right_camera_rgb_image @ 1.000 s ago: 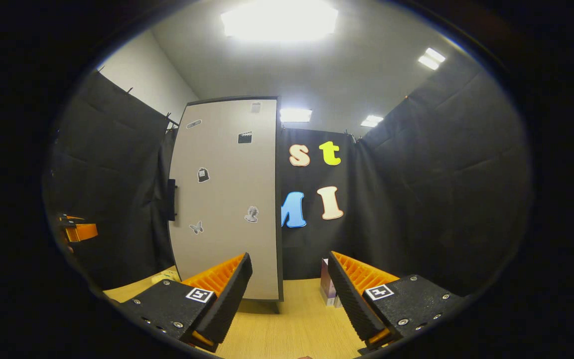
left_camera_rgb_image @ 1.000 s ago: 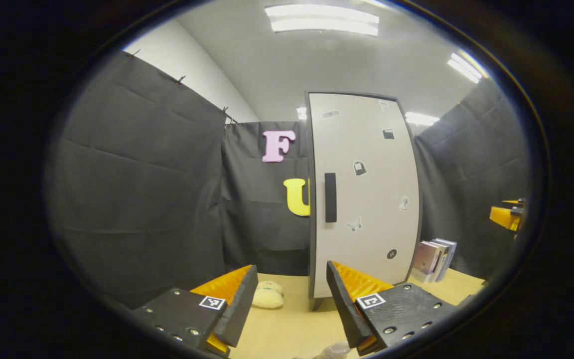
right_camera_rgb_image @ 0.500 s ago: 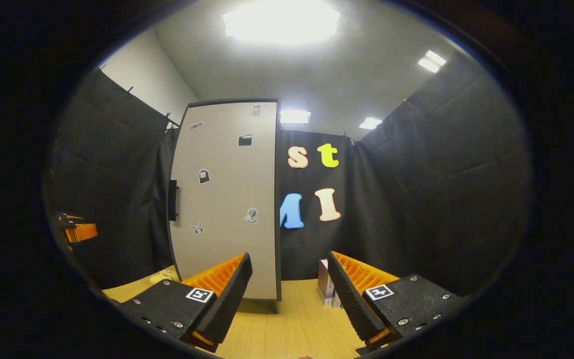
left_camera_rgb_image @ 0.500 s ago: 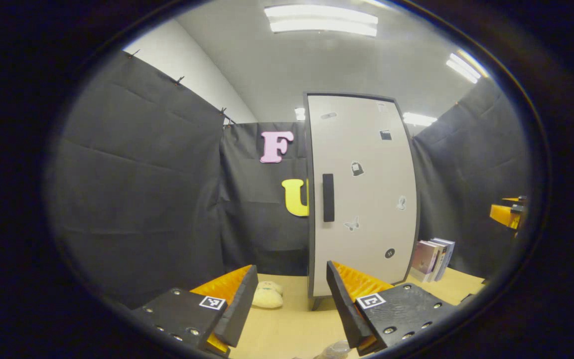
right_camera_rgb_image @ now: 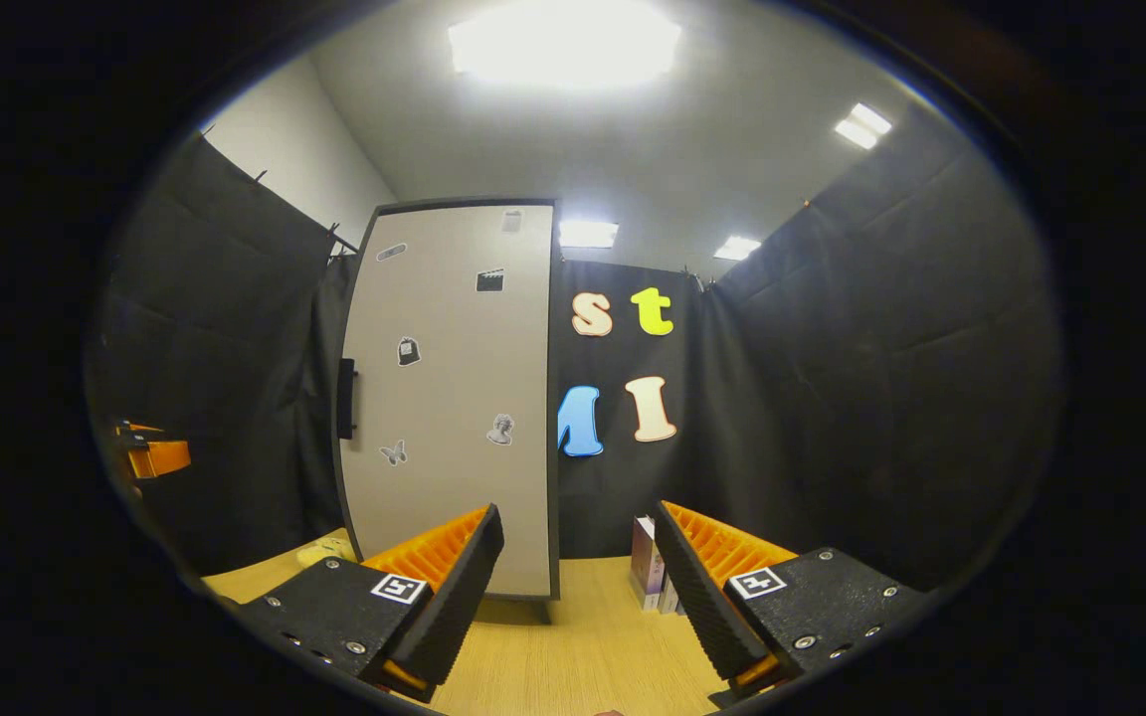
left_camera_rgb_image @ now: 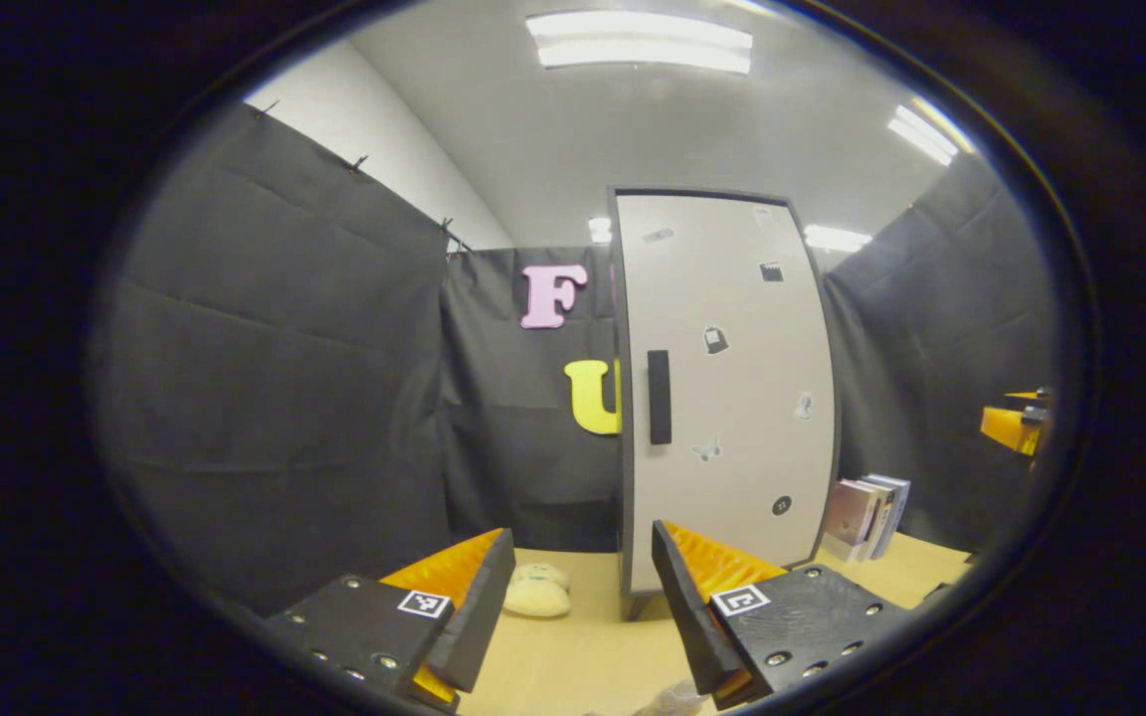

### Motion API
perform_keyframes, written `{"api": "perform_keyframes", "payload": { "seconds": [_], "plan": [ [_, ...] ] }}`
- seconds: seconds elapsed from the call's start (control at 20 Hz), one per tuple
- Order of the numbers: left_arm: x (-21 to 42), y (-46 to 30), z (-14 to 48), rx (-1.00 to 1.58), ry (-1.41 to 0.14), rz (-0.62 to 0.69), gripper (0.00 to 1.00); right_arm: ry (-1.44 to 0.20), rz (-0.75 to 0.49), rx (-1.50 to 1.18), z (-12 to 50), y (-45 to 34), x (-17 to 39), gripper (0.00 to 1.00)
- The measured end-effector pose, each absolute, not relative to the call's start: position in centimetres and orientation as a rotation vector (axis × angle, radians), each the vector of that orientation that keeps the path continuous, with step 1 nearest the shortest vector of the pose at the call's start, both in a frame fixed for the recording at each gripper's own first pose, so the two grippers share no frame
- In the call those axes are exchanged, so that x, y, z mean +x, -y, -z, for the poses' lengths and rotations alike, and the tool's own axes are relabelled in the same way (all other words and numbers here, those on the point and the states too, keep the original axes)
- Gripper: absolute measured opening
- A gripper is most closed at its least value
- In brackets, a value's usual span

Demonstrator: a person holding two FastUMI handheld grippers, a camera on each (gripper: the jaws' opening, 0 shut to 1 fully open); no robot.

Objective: Open the cabinet door with the right hand, grasp the bottle in the cabinet with the left hand and place it on the coaster, then close the cabinet door with the right hand.

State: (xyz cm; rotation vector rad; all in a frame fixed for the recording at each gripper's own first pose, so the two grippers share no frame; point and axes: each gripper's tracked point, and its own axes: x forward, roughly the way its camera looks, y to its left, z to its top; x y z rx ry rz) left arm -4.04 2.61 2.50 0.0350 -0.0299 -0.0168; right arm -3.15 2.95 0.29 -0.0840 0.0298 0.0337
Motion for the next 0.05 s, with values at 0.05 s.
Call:
{"api": "perform_keyframes", "payload": {
  "seconds": [0.05],
  "plan": [
    [-4.05, -2.60, -2.42, 0.034, 0.028, 0.020, 0.85, -0.030, -0.034, -0.087, -0.30, -2.99, -3.07, 0.94]
  ]
}}
